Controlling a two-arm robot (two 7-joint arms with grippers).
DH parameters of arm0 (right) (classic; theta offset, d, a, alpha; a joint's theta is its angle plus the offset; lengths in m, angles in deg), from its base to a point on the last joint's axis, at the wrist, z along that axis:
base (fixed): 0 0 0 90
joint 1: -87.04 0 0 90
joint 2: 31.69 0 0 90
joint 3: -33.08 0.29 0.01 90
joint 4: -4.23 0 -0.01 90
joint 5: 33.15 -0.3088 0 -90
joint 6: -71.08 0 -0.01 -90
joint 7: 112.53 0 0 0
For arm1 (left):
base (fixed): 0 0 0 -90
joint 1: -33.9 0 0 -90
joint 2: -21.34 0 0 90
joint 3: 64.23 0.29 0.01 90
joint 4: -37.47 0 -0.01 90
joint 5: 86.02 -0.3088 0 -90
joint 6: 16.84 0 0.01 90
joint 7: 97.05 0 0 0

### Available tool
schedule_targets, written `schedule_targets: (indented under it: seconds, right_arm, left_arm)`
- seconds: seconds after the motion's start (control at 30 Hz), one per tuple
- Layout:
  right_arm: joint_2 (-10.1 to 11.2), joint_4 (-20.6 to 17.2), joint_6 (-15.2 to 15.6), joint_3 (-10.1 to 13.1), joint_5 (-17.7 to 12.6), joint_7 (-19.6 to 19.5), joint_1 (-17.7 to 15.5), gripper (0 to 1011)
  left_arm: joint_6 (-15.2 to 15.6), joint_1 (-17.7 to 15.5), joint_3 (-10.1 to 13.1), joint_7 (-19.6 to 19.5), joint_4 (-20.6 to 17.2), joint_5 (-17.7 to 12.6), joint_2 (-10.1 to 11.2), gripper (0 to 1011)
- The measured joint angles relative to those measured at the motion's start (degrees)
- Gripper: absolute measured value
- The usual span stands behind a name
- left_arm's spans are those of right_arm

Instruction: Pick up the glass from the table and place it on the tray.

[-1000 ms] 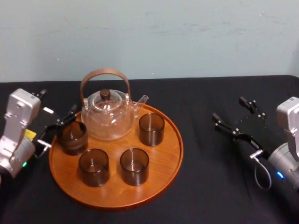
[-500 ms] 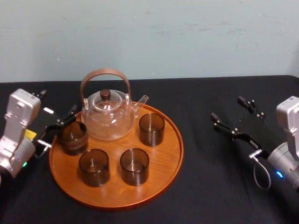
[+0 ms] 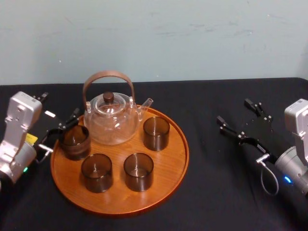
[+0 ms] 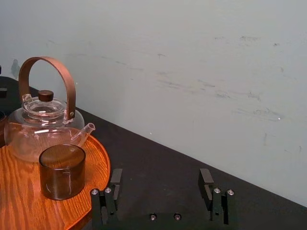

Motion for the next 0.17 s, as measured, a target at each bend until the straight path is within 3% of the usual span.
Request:
schedule_targets:
  seconds: [0.17]
  right_arm:
    - [0.0, 0.0, 0.0, 0.0, 0.0, 0.0, 0.0, 1002]
  left_arm:
    - [0.0, 0.0, 0.0, 0.0, 0.0, 0.0, 0.0, 1001]
